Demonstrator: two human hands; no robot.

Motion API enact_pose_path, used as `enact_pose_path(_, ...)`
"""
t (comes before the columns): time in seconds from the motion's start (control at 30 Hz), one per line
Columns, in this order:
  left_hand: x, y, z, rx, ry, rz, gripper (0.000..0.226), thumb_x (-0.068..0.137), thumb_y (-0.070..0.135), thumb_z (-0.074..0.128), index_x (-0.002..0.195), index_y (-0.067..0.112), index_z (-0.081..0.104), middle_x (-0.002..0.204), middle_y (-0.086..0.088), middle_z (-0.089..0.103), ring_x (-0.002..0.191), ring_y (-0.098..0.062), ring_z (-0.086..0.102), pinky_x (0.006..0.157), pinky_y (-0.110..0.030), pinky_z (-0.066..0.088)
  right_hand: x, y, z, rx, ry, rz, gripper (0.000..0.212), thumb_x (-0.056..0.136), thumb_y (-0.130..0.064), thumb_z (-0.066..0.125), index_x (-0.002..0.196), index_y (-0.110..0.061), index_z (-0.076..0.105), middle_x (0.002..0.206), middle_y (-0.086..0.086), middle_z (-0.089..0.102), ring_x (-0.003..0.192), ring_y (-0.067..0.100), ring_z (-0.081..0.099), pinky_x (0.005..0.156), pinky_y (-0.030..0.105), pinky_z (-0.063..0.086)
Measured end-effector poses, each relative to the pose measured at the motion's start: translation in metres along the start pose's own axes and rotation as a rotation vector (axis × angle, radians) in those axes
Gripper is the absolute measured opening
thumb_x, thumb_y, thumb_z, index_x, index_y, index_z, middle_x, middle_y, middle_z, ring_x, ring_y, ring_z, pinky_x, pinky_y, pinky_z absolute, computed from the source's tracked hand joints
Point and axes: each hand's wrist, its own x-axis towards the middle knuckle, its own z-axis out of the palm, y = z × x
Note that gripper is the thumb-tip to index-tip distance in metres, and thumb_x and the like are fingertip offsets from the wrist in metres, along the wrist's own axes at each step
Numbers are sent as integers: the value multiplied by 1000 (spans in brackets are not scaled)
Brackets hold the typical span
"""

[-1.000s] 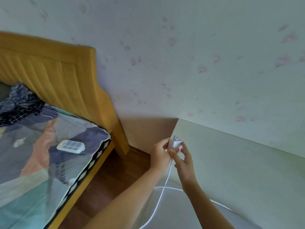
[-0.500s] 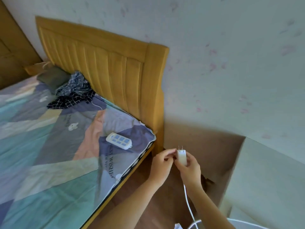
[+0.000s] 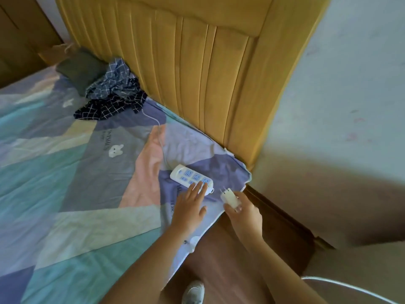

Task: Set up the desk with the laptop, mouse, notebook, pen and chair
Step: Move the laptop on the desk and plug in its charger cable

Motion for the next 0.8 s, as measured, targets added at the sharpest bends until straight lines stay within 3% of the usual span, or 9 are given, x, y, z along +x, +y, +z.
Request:
enact_pose_path(0.07, 20, -35, 15, 36, -64, 38, 79, 71, 36, 71, 141, 16, 38, 142, -9, 52, 127, -29, 52, 89, -51, 51, 25, 0, 29, -8, -11, 28, 29, 85, -31, 62, 113, -28, 60, 93, 0, 68, 87, 22, 62, 69, 32, 45)
enact_pose_path(0.17, 49, -75, 40, 129, -116, 97, 66, 80, 48, 49, 139, 17, 50, 144, -6, 50, 131, -27, 49, 98, -52, 45, 63, 5, 68, -34, -43, 109, 30, 87, -35, 61, 116, -29, 58, 94, -1, 66, 84, 20, 61, 67, 29, 40)
enact_pose_path(0.3, 80, -114, 78, 218, -149, 183, 66, 85, 53, 37, 142, 20, 47, 147, -8, 45, 134, -27, 44, 107, -55, 30, 107, 17, 108, -109, -164, 200, 33, 86, -36, 60, 117, -25, 55, 100, 2, 67, 62, 19, 67, 64, 35, 54)
enact_pose_path(0.37, 88, -125, 93, 210, -150, 205, 65, 86, 52, 35, 142, 21, 47, 148, -9, 45, 133, -29, 46, 107, -58, 32, 122, 24, 122, -219, -215, 175, 38, 87, -39, 55, 122, -25, 53, 107, 8, 66, 76, 28, 68, 70, 40, 55)
enact_pose_path(0.47, 97, -130, 102, 163, -91, 211, 59, 88, 49, 34, 139, 24, 51, 145, -12, 47, 130, -34, 48, 104, -62, 35, 137, 26, 132, -382, -223, 131, 39, 93, -38, 46, 130, -25, 49, 120, 15, 63, 106, 35, 58, 81, 37, 45)
enact_pose_path(0.6, 100, -133, 112, 122, -47, 204, 58, 88, 50, 35, 141, 30, 47, 150, -12, 41, 135, -38, 40, 104, -65, 33, 154, 14, 138, -571, -227, 88, 35, 96, -33, 43, 126, -19, 53, 113, 16, 65, 103, 35, 60, 69, 33, 39)
enact_pose_path(0.8, 98, -135, 121, 109, 16, 181, 63, 84, 52, 40, 140, 24, 42, 151, -10, 39, 137, -36, 38, 104, -65, 32, 176, -6, 161, -698, -257, 109, 30, 92, -33, 44, 109, -15, 63, 109, 12, 66, 102, 32, 61, 68, 31, 39)
